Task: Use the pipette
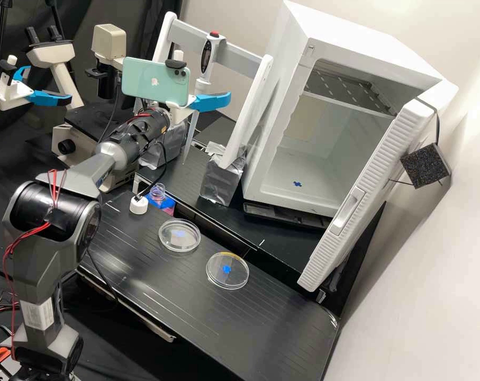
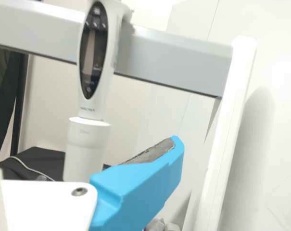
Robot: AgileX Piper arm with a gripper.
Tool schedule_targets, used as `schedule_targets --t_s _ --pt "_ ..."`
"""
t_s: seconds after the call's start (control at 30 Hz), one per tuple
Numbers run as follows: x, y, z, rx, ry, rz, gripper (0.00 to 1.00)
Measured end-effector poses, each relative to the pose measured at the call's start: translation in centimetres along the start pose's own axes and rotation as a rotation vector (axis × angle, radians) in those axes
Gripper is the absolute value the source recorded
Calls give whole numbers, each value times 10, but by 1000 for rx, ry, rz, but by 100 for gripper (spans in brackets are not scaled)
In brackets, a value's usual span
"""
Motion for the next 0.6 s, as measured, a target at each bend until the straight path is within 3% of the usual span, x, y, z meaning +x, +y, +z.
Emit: schedule_targets --t_s 0.3,0.47,0.6 --pt "8 8 8 2 -24 4 0" --pt "9 8 9 38 -26 -1 0" --pt "9 8 9 44 -26 -1 0"
